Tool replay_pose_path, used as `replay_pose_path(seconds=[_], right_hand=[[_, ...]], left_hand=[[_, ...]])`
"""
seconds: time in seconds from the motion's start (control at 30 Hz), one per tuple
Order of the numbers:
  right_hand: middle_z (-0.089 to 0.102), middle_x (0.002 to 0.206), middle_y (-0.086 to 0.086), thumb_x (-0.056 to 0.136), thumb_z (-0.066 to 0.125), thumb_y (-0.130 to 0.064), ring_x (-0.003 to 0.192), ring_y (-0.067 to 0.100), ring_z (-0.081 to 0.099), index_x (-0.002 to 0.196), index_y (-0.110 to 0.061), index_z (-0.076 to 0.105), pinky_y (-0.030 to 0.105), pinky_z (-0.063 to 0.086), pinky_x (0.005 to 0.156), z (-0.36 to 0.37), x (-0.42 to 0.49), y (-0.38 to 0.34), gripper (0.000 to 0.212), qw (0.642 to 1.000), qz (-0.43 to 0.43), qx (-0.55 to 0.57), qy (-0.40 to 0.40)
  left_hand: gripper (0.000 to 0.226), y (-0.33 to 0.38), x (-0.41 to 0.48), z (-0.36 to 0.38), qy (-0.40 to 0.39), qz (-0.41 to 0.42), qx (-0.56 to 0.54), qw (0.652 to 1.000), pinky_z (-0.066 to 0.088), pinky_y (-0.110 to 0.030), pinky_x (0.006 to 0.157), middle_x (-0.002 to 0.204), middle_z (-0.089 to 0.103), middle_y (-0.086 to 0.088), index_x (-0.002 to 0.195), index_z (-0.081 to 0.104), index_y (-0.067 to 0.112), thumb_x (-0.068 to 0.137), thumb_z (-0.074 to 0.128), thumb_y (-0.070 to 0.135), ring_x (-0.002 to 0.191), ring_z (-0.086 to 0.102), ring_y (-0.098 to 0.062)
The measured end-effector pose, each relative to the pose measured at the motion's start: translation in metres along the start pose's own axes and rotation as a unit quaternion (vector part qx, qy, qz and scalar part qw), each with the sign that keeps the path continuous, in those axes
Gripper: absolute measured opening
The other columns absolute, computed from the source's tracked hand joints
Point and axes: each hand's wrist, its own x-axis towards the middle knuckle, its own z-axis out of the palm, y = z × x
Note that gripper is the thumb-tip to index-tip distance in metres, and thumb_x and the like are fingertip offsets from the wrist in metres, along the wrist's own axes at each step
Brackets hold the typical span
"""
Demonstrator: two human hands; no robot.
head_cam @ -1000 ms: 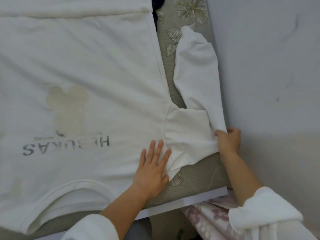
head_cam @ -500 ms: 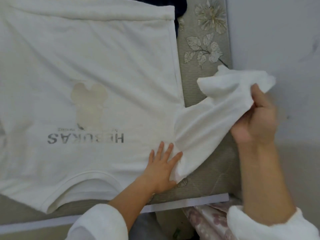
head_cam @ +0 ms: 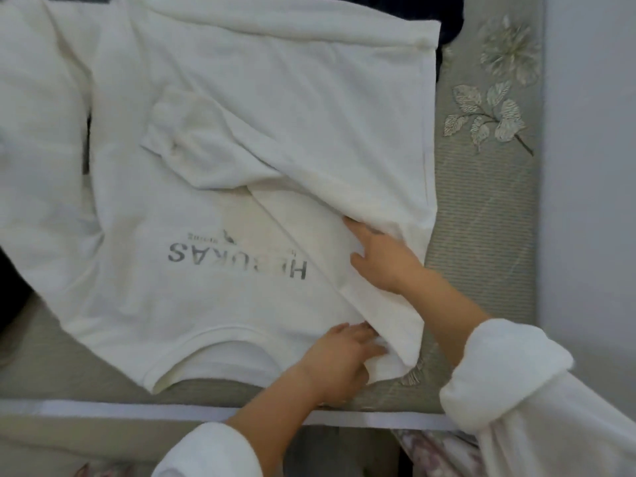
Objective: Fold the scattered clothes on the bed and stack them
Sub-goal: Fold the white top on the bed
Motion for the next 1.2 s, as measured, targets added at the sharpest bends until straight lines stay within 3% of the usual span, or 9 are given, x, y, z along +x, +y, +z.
replay_pose_path(seconds=[0.1,0.23,0.37,0.47,0.67,0.77,0.93,1.1,1.2], right_hand=[[0.056,0.125,0.014,0.096,0.05,-0.026,0.106,0.027,0.056,0.153,-0.03,0.012,0.03,0.045,0.087,0.01,-0.01,0.017,0.069,1.0,0.005,0.009,0.025],[0.059,0.079,0.001,0.095,0.052,-0.026,0.074,0.015,0.057,0.143,-0.024,0.041,0.028,0.046,0.071,0.011,-0.001,0.021,0.049,0.984,0.039,0.142,0.103],[0.049,0.062,-0.008,0.095,0.054,-0.027,0.058,0.007,0.047,0.109,-0.014,0.061,0.027,0.04,0.06,0.008,0.015,0.014,0.021,0.952,0.055,0.21,0.215],[0.048,0.059,-0.005,0.094,0.053,-0.029,0.057,0.011,0.048,0.108,-0.019,0.055,0.028,0.042,0.056,0.008,0.021,0.011,0.018,0.938,0.085,0.244,0.229],[0.053,0.061,-0.005,0.094,0.049,-0.028,0.062,0.011,0.053,0.134,-0.02,0.047,0.029,0.042,0.061,0.005,0.028,0.017,0.041,0.922,0.145,0.255,0.253],[0.054,0.061,-0.002,0.094,0.05,-0.024,0.059,0.012,0.053,0.133,-0.022,0.045,0.028,0.044,0.057,0.005,0.023,0.016,0.04,0.933,0.126,0.244,0.233],[0.056,0.077,0.003,0.092,0.052,-0.019,0.071,0.016,0.056,0.137,-0.022,0.04,0.031,0.046,0.064,0.014,0.014,0.014,0.046,0.953,0.069,0.212,0.207],[0.056,0.07,0.001,0.097,0.046,-0.025,0.066,0.017,0.055,0.147,-0.02,0.025,0.034,0.05,0.067,0.0,0.022,0.022,0.054,0.89,0.138,0.311,0.303],[0.065,0.08,0.011,0.096,0.046,-0.022,0.055,0.02,0.058,0.137,-0.012,0.038,0.024,0.047,0.042,-0.015,0.035,0.033,0.043,0.866,0.212,0.368,0.264]], left_hand=[[0.032,-0.027,-0.011,-0.033,0.211,-0.138,-0.163,0.954,0.043,-0.03,0.094,0.119,0.063,-0.002,0.117,0.064,0.016,0.089,0.05,0.01,0.106,0.058,-0.019],[0.026,-0.08,-0.016,-0.102,0.487,-0.334,-0.266,0.762,0.049,-0.03,0.083,0.108,0.065,-0.005,0.113,0.063,0.014,0.089,0.055,0.009,0.091,0.061,-0.022],[0.044,-0.137,-0.009,-0.186,0.586,-0.413,-0.474,0.511,0.053,-0.032,0.075,0.103,0.064,-0.008,0.112,0.059,0.005,0.078,0.066,0.031,0.085,0.063,-0.025],[0.03,-0.16,-0.001,-0.233,0.561,-0.353,-0.602,0.445,0.049,-0.022,0.059,0.085,0.066,-0.003,0.091,0.06,0.013,0.076,0.075,0.034,0.068,0.062,-0.015],[0.025,-0.149,0.017,-0.305,0.439,-0.195,-0.654,0.585,0.05,-0.028,0.075,0.065,0.062,0.008,0.071,0.064,0.022,0.093,0.052,0.024,0.07,0.058,-0.012],[0.015,-0.149,0.02,-0.332,0.481,-0.188,-0.608,0.603,0.052,-0.03,0.08,0.081,0.062,0.01,0.088,0.061,0.029,0.094,0.049,0.022,0.078,0.061,-0.007],[0.011,-0.169,0.01,-0.291,0.421,-0.386,-0.556,0.604,0.049,-0.025,0.065,0.08,0.048,0.002,0.083,0.053,0.021,0.092,0.057,0.026,0.069,0.052,-0.009],[0.013,-0.144,0.021,-0.215,0.432,-0.37,-0.561,0.602,0.053,-0.023,0.057,0.09,0.061,-0.004,0.106,0.054,0.01,0.093,0.056,0.015,0.074,0.062,-0.011],[0.041,-0.108,0.029,-0.169,0.409,-0.391,-0.503,0.653,0.056,-0.029,0.057,0.097,0.066,-0.014,0.117,0.049,0.005,0.085,0.066,0.024,0.072,0.067,-0.019]])
